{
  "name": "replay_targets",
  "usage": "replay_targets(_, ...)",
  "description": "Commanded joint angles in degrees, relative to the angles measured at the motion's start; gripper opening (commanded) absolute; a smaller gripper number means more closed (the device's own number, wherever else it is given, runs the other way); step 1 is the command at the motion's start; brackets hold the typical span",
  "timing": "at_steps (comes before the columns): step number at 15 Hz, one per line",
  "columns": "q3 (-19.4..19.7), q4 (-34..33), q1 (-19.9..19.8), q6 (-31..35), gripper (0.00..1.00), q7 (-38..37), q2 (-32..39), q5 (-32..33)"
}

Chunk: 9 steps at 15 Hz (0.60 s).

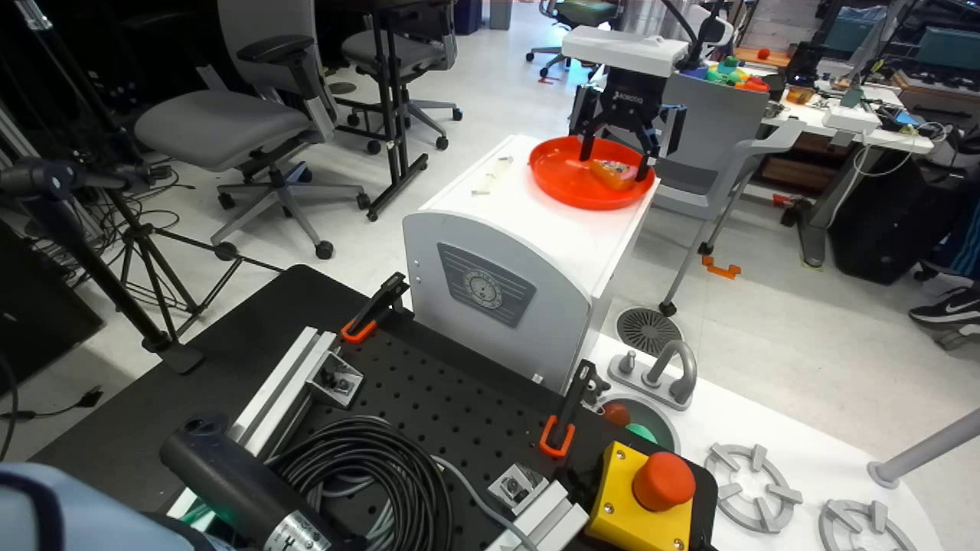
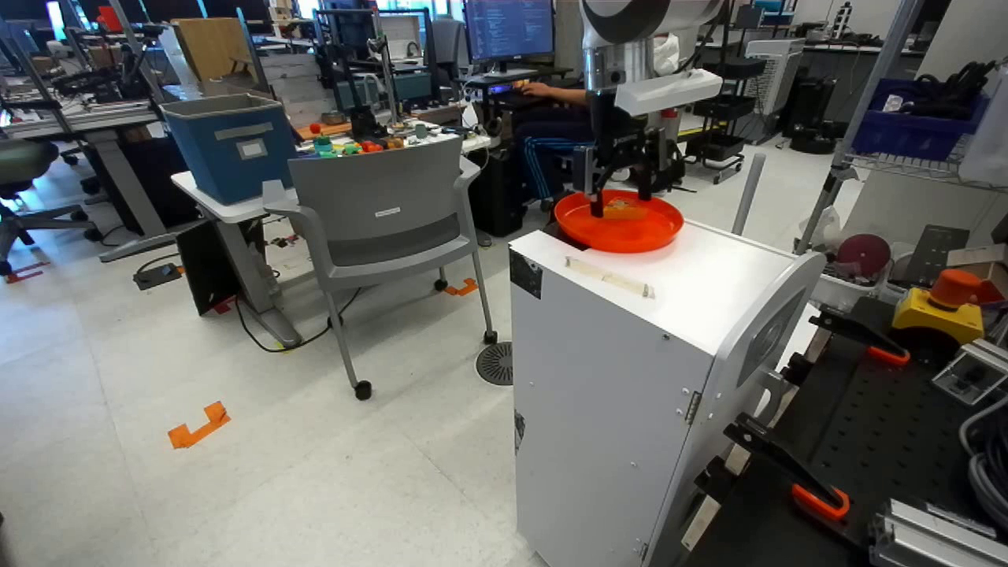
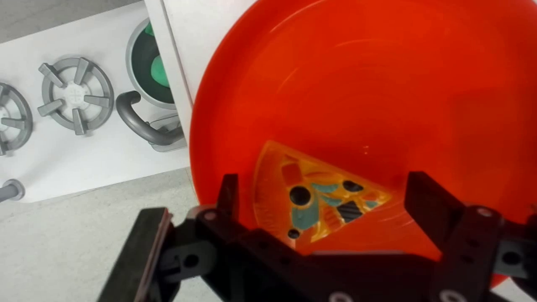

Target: Remove the pizza slice from the plate

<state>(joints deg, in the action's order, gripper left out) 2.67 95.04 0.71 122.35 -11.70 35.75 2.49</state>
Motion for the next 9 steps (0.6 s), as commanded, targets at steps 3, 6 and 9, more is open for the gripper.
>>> replay_targets(3,-0.1,0.3,-0.2,-0.4,0.89,1.2,-0.4,-0.6)
replay_targets(6,0.0,0.2,-0.1,-0.1,0.62,1.3,-0.3,-0.4)
replay_targets(9,0.0,0.1,-0.1,-0.2,0.55,1.4,-0.2,-0.3)
